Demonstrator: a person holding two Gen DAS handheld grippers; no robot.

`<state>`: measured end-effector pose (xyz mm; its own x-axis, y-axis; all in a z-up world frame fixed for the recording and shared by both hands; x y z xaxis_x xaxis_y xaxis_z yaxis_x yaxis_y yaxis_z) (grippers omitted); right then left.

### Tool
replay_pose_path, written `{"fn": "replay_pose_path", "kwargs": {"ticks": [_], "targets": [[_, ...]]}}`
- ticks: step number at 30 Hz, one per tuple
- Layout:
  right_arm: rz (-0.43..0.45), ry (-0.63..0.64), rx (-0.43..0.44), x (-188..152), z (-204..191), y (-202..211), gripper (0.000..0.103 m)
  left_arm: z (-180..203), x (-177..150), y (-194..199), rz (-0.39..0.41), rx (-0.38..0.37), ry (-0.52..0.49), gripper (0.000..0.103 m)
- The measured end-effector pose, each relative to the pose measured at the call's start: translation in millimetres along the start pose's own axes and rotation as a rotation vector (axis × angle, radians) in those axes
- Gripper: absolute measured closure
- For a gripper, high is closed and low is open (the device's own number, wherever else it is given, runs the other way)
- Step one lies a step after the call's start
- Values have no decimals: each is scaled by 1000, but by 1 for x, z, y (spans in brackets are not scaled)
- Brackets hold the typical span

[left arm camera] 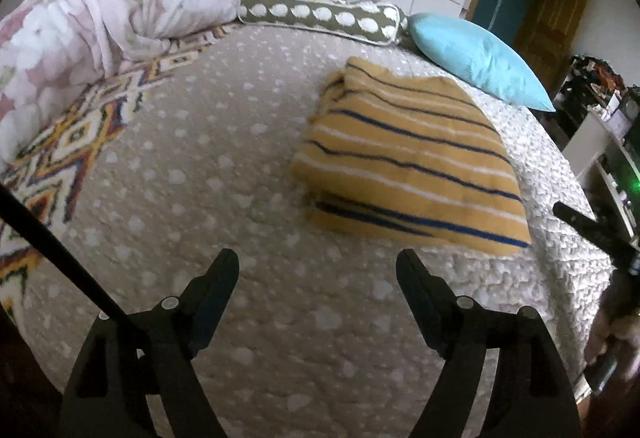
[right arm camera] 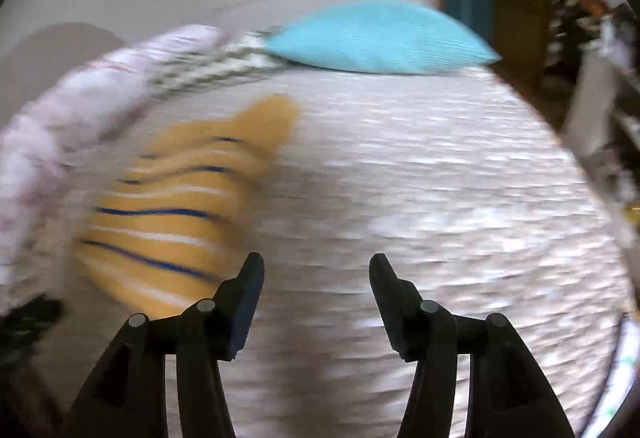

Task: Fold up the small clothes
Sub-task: 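Open both tools and pull them back from the folded sweater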

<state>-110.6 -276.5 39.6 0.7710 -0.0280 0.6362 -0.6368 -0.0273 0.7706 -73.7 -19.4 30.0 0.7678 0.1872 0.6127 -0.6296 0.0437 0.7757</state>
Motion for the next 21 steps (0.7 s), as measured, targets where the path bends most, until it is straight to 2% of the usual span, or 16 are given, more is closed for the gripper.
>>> {"fn": "replay_pose_path", "kwargs": {"ticks": [1,5,12,13,16,21], "targets": [[-10,-6,-23,-2,12,-4,44,3,-1,-1,-1,4,-1,23],[-25,-67,-25,-8,46,-12,44,11,-5,-6,-3,29,-20,23],[-56,-41,-76,-4,49,-47,43,21,-8,-14,-4,51,-51,23],[-52,-34,-77,0,48,-50,40,21,-8,-15,-1,59,-55,23],[-78,-23,-85,11,48,-65,17,18,-7,-23,-9,80,-48,23],[-100,-4,-107,11,44,-75,2,17,-3,-25,-7,56,-31,22]]}}
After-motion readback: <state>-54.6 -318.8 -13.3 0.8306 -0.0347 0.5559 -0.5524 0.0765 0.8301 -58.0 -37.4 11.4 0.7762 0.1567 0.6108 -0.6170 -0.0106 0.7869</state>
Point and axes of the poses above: each gripper's, at about its wrist camera, not at the fingertips, and y roughly against the way its jaws point, z to its right, x to its top, the point moved 2 cm from there along -y, roughly the way its jaws point
